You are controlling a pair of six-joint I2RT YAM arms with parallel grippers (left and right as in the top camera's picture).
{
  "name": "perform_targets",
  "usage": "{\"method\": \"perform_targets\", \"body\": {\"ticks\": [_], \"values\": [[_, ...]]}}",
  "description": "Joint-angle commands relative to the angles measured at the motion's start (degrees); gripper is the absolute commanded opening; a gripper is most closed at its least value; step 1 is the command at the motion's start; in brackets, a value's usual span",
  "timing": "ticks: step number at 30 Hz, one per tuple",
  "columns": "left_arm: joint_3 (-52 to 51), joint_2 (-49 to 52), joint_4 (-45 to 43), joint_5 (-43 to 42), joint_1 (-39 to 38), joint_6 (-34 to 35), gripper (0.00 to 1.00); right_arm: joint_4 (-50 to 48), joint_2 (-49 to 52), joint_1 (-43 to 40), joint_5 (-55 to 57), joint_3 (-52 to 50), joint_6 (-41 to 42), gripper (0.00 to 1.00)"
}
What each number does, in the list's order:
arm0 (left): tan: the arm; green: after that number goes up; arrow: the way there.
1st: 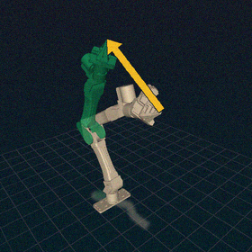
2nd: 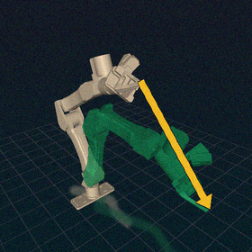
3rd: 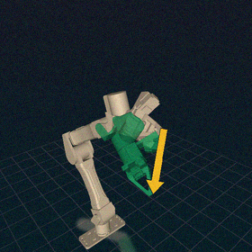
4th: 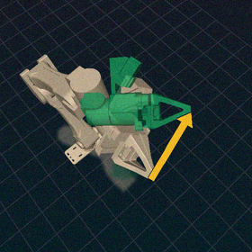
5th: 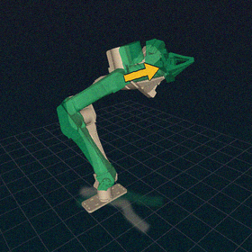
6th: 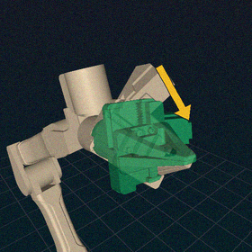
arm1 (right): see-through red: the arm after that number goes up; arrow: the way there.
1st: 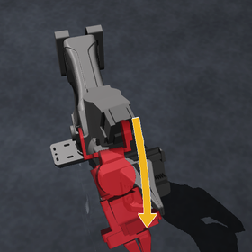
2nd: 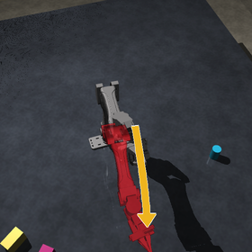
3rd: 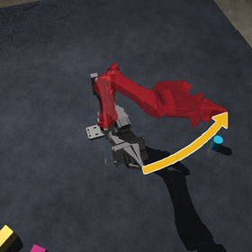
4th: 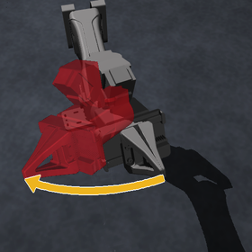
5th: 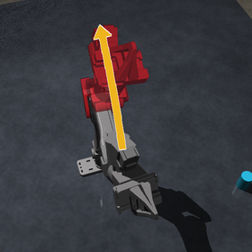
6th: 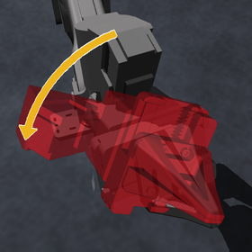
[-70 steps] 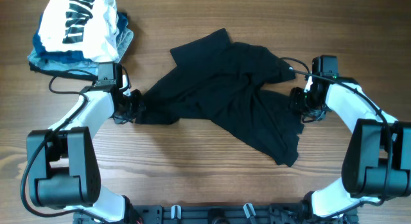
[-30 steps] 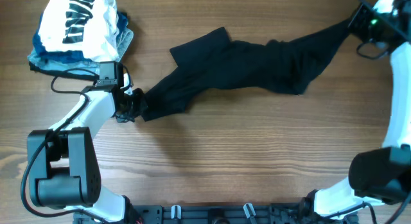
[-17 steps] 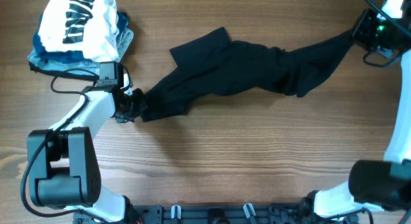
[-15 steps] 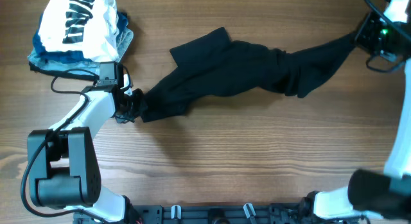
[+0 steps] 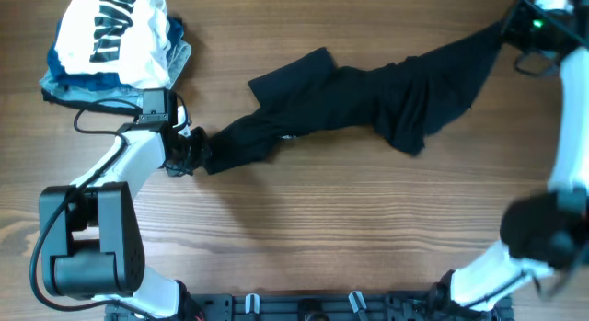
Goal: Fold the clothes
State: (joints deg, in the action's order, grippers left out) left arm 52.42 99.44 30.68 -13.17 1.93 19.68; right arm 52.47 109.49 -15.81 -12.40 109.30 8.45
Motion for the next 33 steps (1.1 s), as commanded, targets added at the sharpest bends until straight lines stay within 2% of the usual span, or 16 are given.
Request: {"method": "perform_targets", "body": {"ticks": [1, 2, 4, 9, 13, 19, 23, 28, 33], "values": [[-0.46, 0.55, 0.33, 5.16, 0.85, 0.52, 0.04, -2.49, 10.64, -1.46, 0.26, 0.61, -1.22, 0.65], [-0.46, 0.55, 0.42, 5.16, 0.85, 0.52, 0.04, -1.36, 11.85, -1.46, -1.84, 0.61, -1.20, 0.72], [-0.46, 0.55, 0.59, 5.14, 0.85, 0.52, 0.04, 0.74, 12.55, -1.44, -5.57, 0.61, -1.09, 0.76], [-0.46, 0.55, -0.11, 5.16, 0.85, 0.52, 0.04, 12.02, 10.38, -0.20, -7.58, 0.59, -3.41, 0.78], [-0.46, 0.55, -0.52, 5.16, 0.85, 0.52, 0.04, 16.00, 10.45, 3.34, -6.69, -3.39, -4.22, 0.76], [-0.46, 0.55, -0.52, 5.18, 0.85, 0.52, 0.04, 8.11, 10.45, 6.99, -6.97, -17.57, -2.95, 0.62], [-0.46, 0.55, -0.55, 5.16, 0.85, 0.52, 0.04, 0.28, 10.45, 7.72, -6.69, -23.85, -2.29, 0.58], [-0.46, 0.55, -0.70, 5.16, 0.85, 0.55, 0.04, -7.72, 10.45, 7.72, -6.54, -25.97, -1.60, 0.55], [-0.46, 0.55, -0.70, 5.16, 0.85, 0.52, 0.04, -7.91, 9.05, 7.43, -3.21, -23.39, -0.92, 0.54]]}}
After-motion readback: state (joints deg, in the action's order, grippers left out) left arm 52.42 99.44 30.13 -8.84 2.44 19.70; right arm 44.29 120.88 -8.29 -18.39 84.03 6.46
